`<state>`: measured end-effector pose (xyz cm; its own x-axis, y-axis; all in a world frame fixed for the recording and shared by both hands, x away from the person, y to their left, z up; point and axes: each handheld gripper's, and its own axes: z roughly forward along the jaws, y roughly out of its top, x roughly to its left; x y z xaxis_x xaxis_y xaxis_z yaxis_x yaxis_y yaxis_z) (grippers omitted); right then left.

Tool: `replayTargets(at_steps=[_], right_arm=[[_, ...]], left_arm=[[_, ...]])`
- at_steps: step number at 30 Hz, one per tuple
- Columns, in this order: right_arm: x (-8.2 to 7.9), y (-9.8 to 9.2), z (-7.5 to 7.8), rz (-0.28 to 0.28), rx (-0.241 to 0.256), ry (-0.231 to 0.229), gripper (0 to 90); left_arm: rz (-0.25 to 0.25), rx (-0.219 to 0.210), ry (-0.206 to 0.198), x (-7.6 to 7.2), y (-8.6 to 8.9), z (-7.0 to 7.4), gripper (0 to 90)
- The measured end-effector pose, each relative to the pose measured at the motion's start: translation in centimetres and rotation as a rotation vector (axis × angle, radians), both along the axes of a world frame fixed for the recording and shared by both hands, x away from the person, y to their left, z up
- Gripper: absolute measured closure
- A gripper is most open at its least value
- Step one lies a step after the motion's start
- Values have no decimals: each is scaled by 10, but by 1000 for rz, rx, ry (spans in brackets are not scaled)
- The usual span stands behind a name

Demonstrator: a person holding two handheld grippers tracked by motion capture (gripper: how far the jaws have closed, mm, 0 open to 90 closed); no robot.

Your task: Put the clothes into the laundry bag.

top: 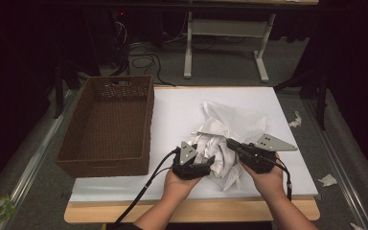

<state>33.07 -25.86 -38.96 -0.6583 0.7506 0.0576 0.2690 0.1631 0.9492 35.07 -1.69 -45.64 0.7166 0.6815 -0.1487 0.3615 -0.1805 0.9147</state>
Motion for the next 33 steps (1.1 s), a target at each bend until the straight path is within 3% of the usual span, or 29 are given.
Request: replayTargets(at_steps=[5, 8, 9, 10, 11, 14, 16, 19, 21, 25, 28, 31, 32, 33], right_arm=[[1, 2, -2, 1, -4, 7, 892], [2, 3, -5, 5, -13, 9, 892], [2, 3, -5, 5, -13, 9, 892], [2, 3, -5, 3, -14, 17, 892], [2, 3, -6, 6, -13, 15, 892], [2, 4, -6, 14, -13, 15, 892], [2, 4, -6, 17, -16, 12, 892], [1, 8, -4, 31, -14, 4, 892], [0, 10, -3, 36, -17, -2, 893], [-1, 13, -2, 41, -18, -7, 893], [-2, 14, -1, 46, -13, -14, 893], [-4, 16, 2, 51, -2, -16, 893], [-4, 16, 2, 51, -2, -16, 893], [-5, 16, 3, 59, -2, -20, 893]], left_arm=[[-25, 52, 79, 7, -11, -17, 150], [-51, 85, 102, 14, -23, -18, 403], [-59, 114, 108, 15, -27, -19, 403], [-68, 127, 108, 15, -29, -20, 567], [-68, 152, 103, 15, -33, -22, 647], [-64, 143, 102, 15, -31, -23, 768], [-58, 153, 83, 13, -25, -21, 795], [-35, 131, 63, 7, -14, -15, 804], [-22, 101, 30, 0, 0, 0, 805], [-34, 70, -13, -9, 4, 19, 808], [-59, 55, -39, -13, -4, 28, 809], [-60, 60, -35, -3, -25, 23, 808], [-60, 60, -35, -3, -25, 23, 808], [-51, 58, -28, 5, -38, 17, 807]])
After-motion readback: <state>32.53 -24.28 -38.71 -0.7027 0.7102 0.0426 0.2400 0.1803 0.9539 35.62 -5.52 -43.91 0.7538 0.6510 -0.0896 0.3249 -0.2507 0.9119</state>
